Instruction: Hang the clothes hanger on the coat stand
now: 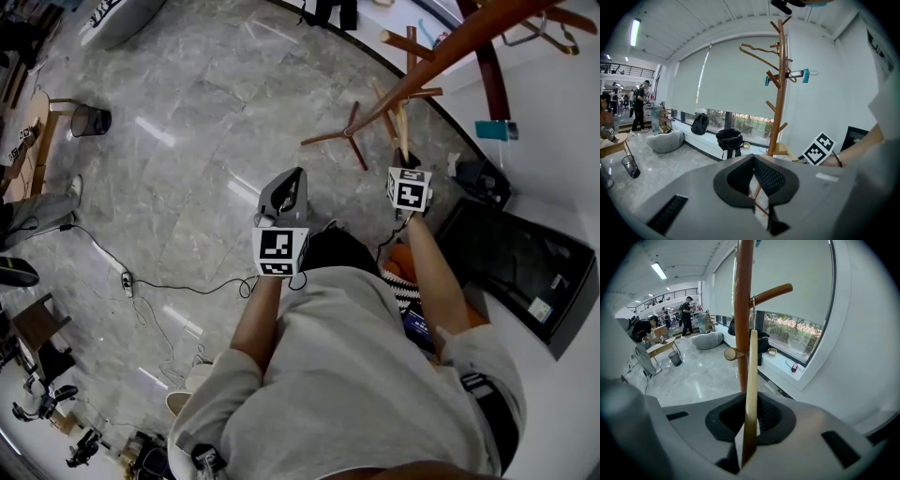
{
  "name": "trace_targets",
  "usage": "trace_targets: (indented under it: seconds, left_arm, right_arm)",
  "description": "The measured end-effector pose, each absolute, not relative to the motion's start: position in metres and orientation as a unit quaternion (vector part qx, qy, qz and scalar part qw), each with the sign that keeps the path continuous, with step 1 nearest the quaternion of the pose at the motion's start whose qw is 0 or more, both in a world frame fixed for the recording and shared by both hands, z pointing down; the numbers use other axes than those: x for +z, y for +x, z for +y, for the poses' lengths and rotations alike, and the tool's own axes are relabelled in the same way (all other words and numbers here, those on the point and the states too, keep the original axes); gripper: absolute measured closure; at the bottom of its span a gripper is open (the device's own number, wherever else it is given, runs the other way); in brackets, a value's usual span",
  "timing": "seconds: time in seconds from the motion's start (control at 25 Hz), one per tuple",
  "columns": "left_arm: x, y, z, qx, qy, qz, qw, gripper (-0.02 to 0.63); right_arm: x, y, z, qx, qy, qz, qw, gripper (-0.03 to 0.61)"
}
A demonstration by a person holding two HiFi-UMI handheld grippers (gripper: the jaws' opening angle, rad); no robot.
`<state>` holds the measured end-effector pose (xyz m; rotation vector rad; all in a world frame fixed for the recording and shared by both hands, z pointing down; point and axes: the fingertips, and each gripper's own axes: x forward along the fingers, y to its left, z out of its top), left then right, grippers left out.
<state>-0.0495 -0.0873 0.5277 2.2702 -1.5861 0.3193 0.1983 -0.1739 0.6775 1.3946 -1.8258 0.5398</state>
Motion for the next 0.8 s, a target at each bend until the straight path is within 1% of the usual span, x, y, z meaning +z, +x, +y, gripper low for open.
trace_targets:
  seconds: [0.8]
  left_arm:
    - [0.529,-0.062,-0.080,0.117,0.800,-0.562,0.174,0.604]
  right_arm:
    - [0.690,0.184,-0.180,0.204,0.556,-0.724,0.354,0.551]
